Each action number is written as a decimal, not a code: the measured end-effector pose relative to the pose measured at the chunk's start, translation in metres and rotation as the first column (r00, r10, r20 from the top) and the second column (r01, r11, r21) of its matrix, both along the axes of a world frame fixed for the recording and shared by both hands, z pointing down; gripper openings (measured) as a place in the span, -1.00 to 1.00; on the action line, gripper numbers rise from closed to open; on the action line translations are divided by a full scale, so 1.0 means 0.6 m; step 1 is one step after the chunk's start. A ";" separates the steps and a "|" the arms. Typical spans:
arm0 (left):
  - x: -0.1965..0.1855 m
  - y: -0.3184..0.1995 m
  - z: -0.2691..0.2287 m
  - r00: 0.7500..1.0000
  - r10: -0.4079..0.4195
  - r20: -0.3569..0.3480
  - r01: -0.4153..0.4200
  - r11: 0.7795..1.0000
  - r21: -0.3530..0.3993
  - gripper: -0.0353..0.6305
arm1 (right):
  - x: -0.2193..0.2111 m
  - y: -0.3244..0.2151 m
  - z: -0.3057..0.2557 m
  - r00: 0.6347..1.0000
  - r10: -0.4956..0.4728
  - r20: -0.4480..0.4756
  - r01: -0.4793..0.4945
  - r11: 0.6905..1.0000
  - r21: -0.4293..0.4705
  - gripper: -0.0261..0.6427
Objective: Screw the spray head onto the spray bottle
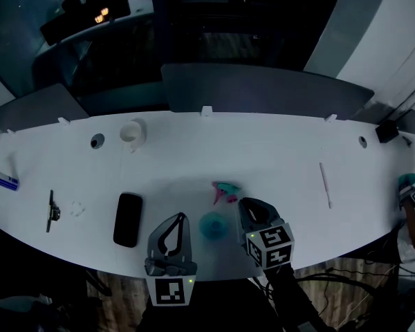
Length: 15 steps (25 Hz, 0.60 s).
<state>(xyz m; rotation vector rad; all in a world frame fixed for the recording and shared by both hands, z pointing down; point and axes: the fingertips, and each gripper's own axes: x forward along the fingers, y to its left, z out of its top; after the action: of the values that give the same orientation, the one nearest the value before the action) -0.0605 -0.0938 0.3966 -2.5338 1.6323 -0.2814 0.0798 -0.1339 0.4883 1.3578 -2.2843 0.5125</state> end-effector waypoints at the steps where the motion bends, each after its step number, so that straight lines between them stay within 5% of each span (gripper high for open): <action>1: -0.001 -0.003 0.001 1.000 0.002 0.017 -0.002 1.000 -0.001 -0.88 | -0.001 -0.005 0.008 1.000 -0.001 0.013 0.002 0.999 -0.036 -0.92; 7: -0.020 -0.019 0.011 0.997 -0.058 -0.045 0.056 0.998 -0.029 -0.88 | -0.018 -0.033 0.052 0.999 -0.033 0.042 0.041 0.974 -0.223 -0.45; 15: -0.044 -0.047 0.014 0.994 -0.093 -0.058 0.091 0.995 -0.040 -0.88 | -0.030 -0.046 0.112 0.998 -0.037 -0.044 0.019 0.933 -0.358 -0.38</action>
<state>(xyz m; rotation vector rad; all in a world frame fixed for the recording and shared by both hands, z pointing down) -0.0872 -0.1217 0.4049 -2.5207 1.7853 -0.2489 0.0619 -0.1617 0.5557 1.1412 -2.0401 0.8296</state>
